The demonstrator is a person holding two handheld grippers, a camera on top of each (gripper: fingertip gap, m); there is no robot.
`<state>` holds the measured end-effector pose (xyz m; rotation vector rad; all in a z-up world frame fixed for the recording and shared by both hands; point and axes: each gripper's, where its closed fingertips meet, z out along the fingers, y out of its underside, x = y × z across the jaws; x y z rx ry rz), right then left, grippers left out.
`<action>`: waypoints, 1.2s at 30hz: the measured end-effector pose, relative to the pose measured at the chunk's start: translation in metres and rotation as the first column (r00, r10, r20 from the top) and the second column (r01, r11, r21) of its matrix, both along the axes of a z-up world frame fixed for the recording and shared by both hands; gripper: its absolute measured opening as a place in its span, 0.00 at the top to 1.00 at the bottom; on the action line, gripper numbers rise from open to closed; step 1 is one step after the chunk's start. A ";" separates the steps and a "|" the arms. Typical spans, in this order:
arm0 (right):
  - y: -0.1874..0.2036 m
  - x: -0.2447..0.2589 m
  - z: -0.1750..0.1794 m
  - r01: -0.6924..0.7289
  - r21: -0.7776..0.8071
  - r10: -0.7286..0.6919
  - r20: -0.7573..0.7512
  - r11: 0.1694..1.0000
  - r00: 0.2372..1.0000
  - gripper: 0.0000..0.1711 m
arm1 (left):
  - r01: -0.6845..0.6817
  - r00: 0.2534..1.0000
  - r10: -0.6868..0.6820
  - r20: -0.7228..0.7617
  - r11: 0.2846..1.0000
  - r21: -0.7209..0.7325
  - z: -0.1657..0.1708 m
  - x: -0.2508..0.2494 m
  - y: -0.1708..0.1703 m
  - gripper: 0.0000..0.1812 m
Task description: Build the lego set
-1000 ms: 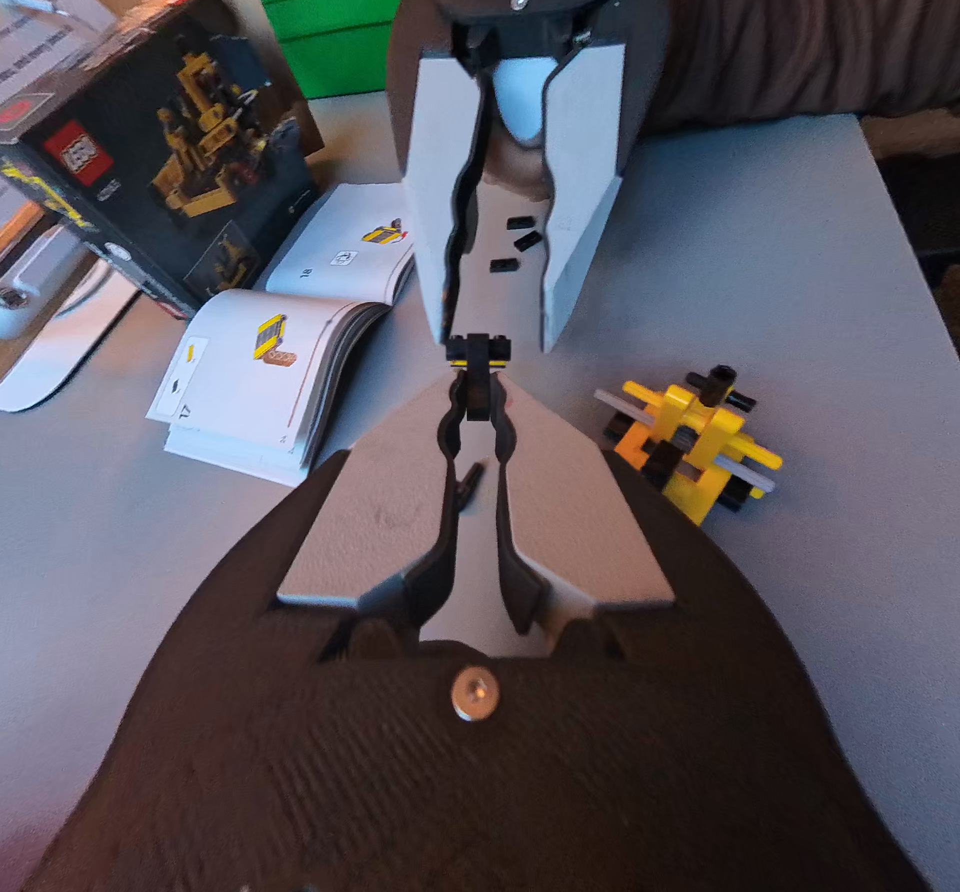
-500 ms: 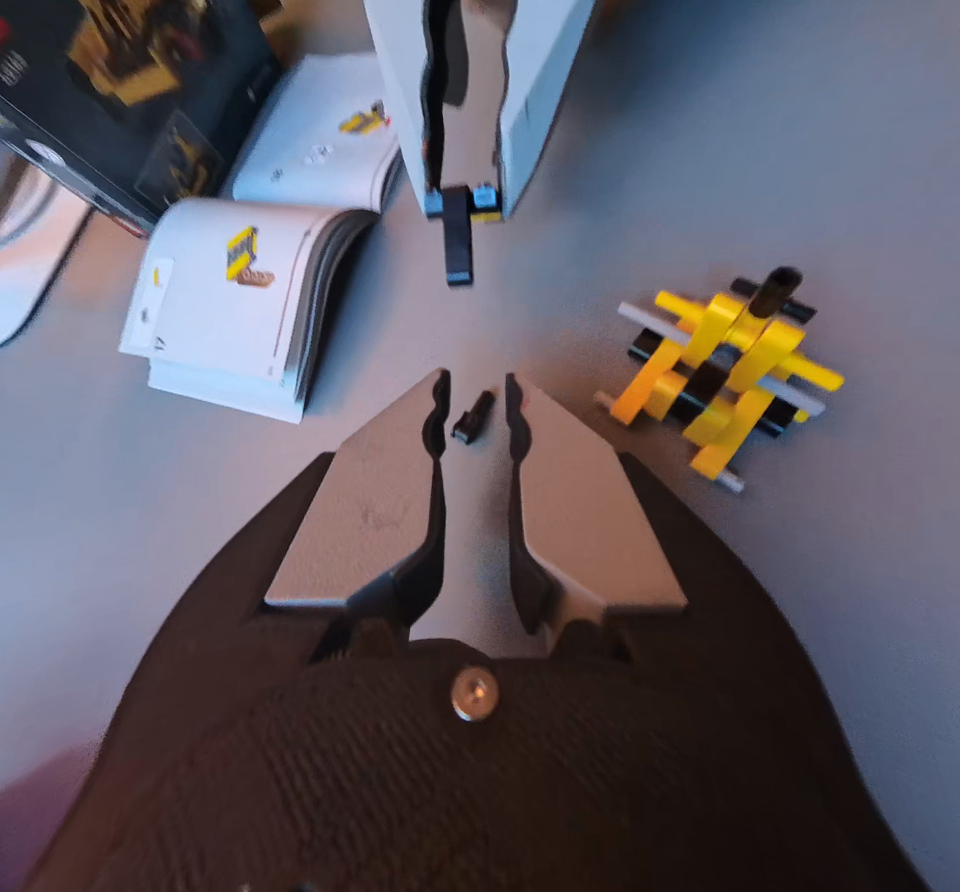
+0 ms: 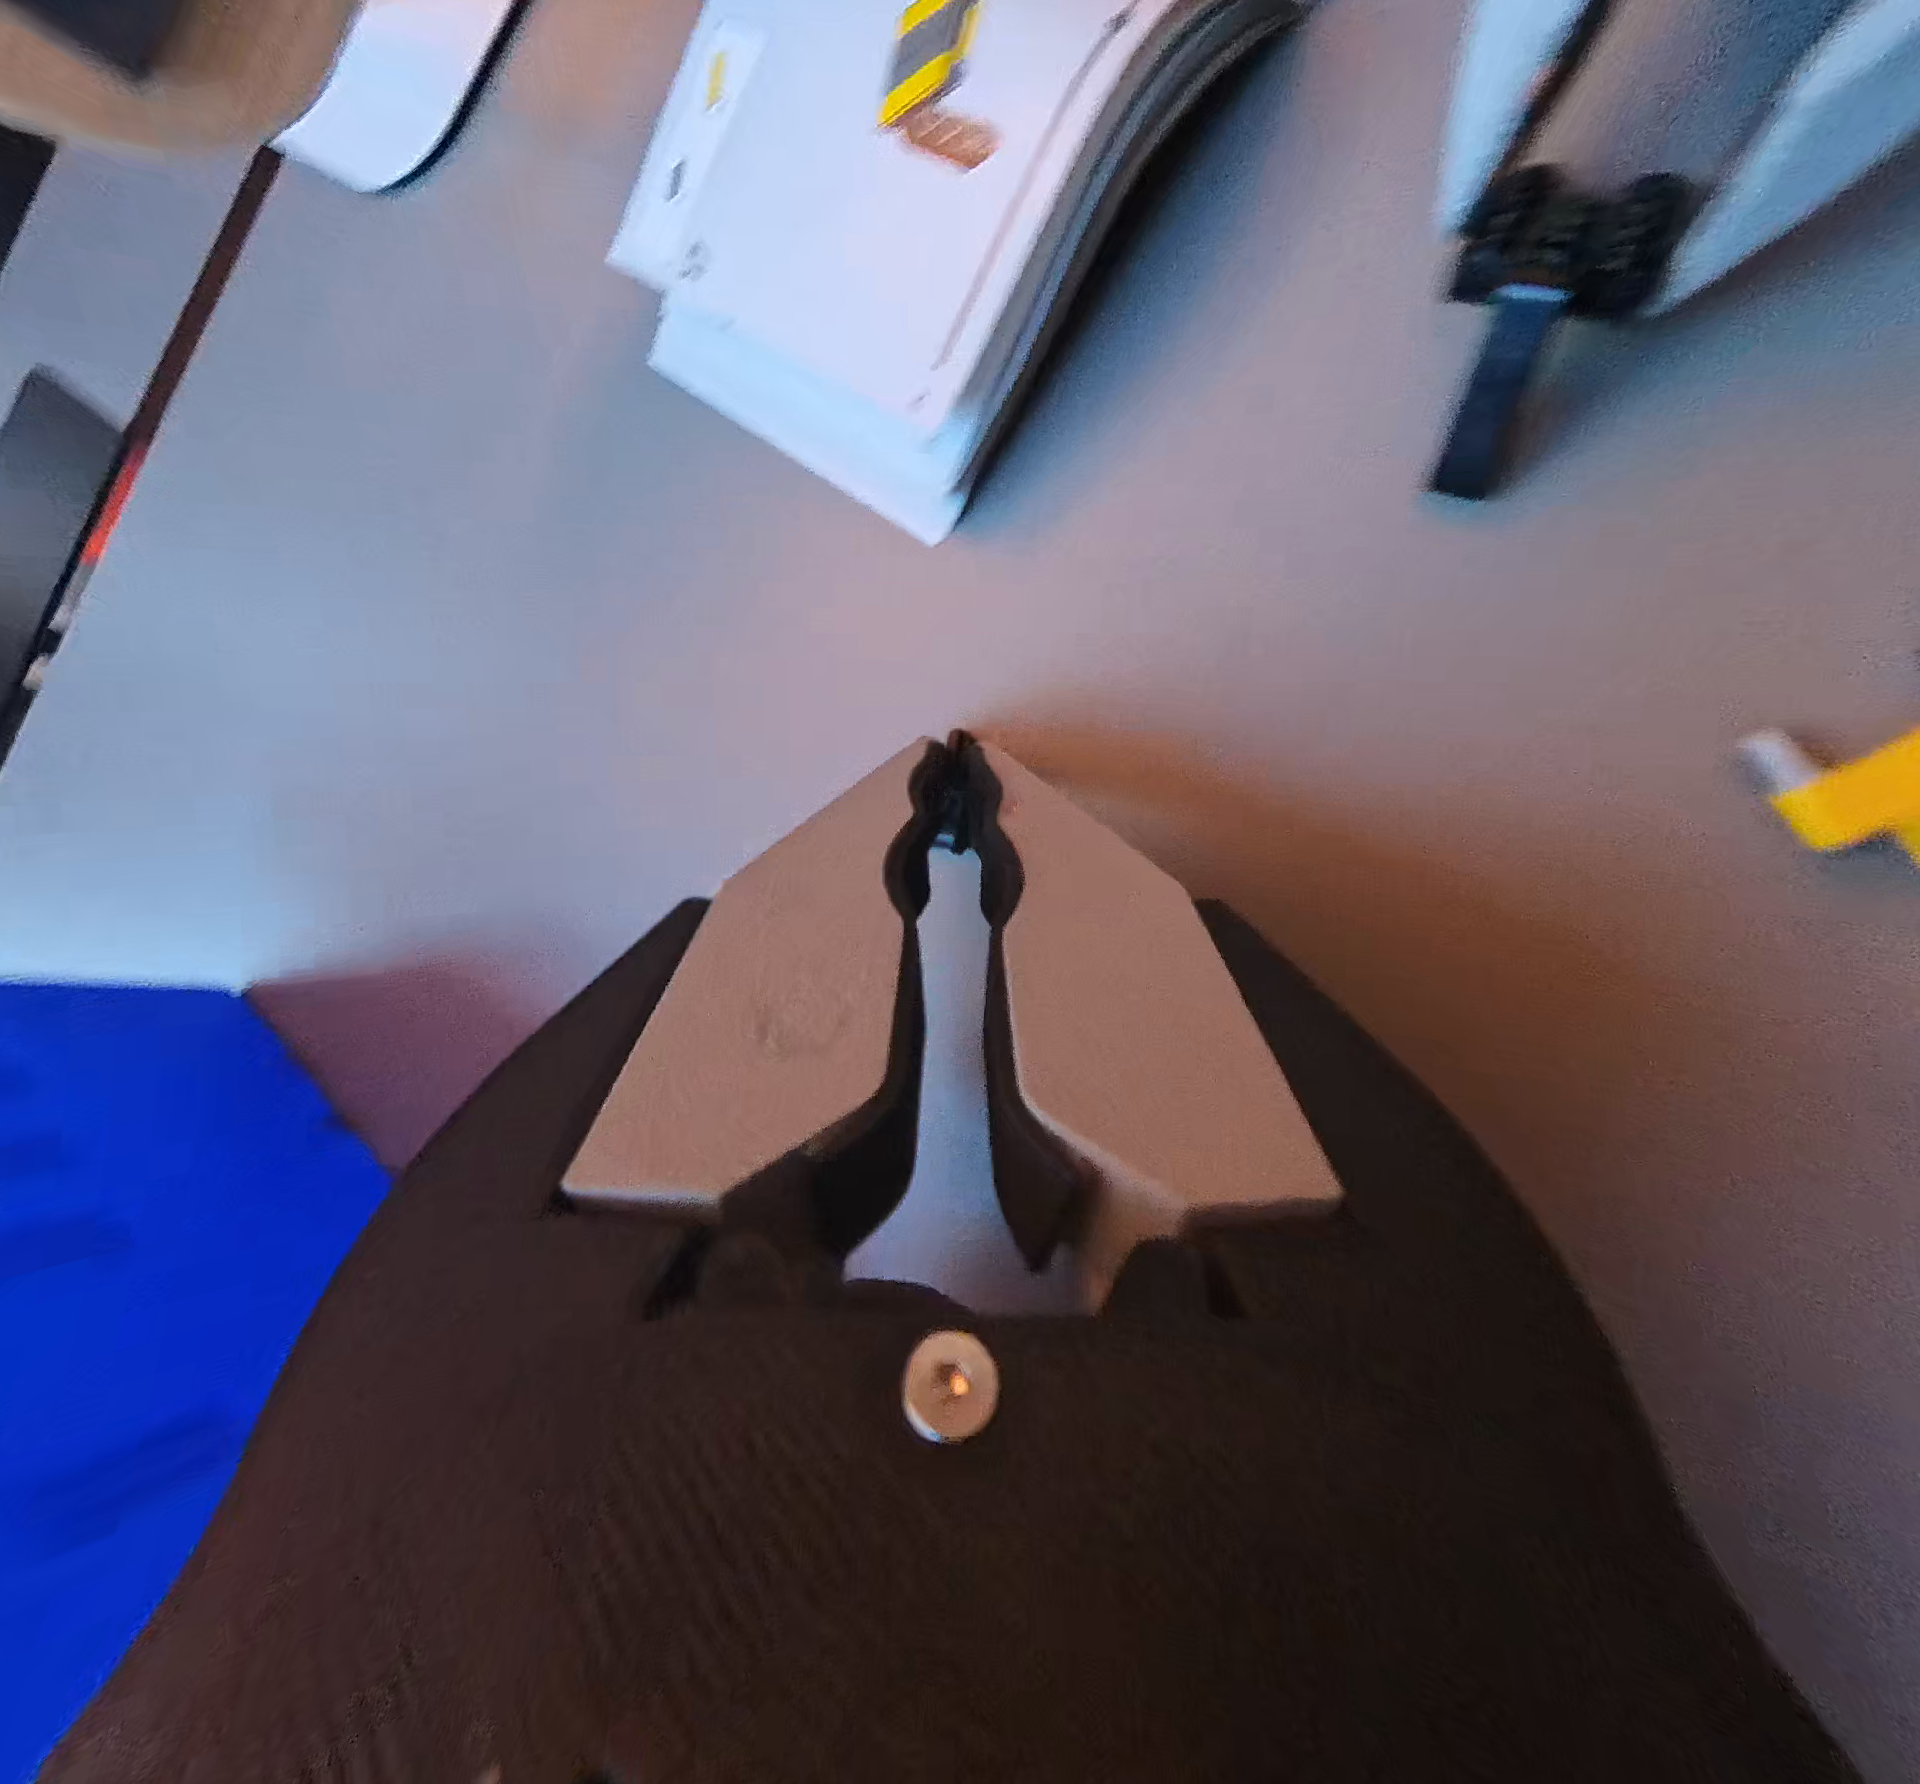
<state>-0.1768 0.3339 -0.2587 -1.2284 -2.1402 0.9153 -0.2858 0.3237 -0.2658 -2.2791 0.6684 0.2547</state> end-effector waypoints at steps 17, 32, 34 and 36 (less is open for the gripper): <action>0.001 0.004 0.008 0.014 -0.015 -0.014 -0.036 1.000 0.999 0.86 | -0.372 0.928 0.372 0.018 0.924 0.083 0.054 -0.016 -0.049 0.65; 0.037 0.012 0.065 0.093 -0.187 -0.140 -0.255 0.978 0.957 0.82 | -0.423 0.873 0.265 0.409 0.830 0.363 0.185 -0.118 -0.110 0.65; 0.046 0.013 0.070 0.111 -0.220 -0.171 -0.275 0.969 0.946 0.82 | -0.451 0.865 0.307 0.396 0.822 0.348 0.179 -0.142 -0.110 0.63; 0.054 0.013 0.071 0.132 -0.230 -0.197 -0.289 0.964 0.937 0.83 | -0.461 0.864 0.329 0.381 0.822 0.336 0.174 -0.163 -0.110 0.63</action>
